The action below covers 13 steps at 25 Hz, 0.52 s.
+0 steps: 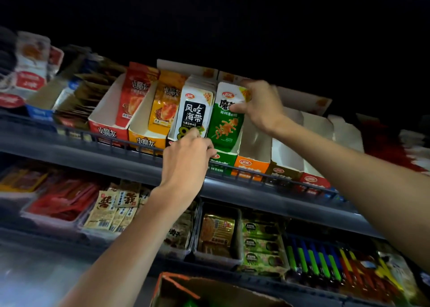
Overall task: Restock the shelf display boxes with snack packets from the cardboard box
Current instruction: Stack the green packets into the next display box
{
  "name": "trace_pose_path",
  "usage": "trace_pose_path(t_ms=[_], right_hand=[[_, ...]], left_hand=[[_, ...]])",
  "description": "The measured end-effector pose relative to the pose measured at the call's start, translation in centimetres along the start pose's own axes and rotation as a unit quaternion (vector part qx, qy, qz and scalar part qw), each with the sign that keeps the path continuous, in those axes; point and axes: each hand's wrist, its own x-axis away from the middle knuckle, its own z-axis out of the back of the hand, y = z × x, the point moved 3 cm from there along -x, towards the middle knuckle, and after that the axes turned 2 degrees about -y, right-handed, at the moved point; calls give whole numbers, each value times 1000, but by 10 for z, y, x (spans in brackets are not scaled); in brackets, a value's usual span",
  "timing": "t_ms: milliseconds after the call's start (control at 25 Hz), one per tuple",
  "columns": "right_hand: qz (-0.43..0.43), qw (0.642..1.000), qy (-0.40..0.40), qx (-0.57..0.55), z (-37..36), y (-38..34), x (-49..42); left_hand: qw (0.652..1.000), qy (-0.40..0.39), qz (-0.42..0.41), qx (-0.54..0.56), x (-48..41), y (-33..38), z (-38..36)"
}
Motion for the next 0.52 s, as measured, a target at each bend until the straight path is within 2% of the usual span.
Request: trace_pose_path(t_ms=[160,320,520], right_hand=[[14,996,29,85,-15,7,7],[77,972,63,211,-20,5,7],[107,942,38,315,-27,-2,11]], left_hand=[[1000,0,1,4,0,0,0],[1000,9,-5,4,0,-1,-1],[1000,17,-11,6,0,-1,-2]])
